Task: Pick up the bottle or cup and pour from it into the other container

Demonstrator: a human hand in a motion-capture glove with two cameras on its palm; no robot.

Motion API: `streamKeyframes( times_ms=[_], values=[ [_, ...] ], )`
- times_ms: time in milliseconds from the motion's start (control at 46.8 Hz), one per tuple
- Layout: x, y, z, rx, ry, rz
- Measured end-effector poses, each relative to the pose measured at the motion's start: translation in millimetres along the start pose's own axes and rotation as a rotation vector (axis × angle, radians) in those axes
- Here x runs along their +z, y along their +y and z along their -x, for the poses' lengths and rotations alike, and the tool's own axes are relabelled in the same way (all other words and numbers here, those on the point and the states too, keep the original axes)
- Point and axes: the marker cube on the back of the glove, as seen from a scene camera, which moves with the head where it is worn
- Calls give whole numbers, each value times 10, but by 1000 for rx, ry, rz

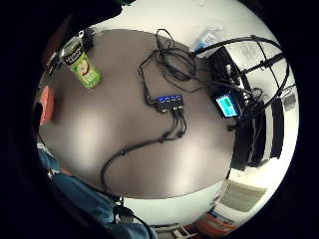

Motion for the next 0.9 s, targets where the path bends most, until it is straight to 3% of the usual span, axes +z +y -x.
streamKeyframes(
  times_ms=[897],
  values=[
    [528, -424, -326, 43, -302, -93]
  ],
)
